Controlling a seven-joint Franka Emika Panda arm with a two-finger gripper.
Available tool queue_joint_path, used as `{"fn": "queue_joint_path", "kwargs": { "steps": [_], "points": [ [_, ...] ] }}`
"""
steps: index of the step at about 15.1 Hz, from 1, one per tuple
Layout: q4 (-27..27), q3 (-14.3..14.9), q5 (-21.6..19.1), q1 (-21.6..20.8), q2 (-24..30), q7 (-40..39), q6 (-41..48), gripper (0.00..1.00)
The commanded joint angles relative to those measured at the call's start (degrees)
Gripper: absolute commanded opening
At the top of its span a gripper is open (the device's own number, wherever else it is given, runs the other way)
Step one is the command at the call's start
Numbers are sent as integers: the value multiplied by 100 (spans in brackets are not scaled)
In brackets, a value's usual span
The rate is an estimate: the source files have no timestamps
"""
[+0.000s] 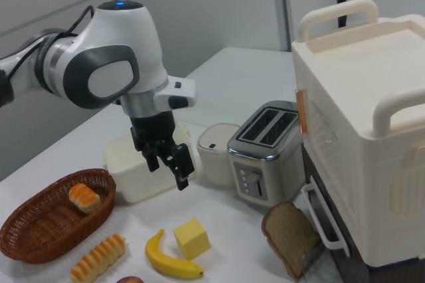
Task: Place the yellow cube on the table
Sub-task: 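Open the gripper, release the cube, and raise the gripper away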
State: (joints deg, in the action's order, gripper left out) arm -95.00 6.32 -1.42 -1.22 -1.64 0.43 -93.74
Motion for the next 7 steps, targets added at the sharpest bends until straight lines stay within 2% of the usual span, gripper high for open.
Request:
{"fn": "queue_joint_path", "kwargs": {
  "steps": [1,7],
  "points": [
    [184,62,-183,8,-91,-105,102,100],
    [193,71,-192,52,-109,-131,120,100]
  ]
}}
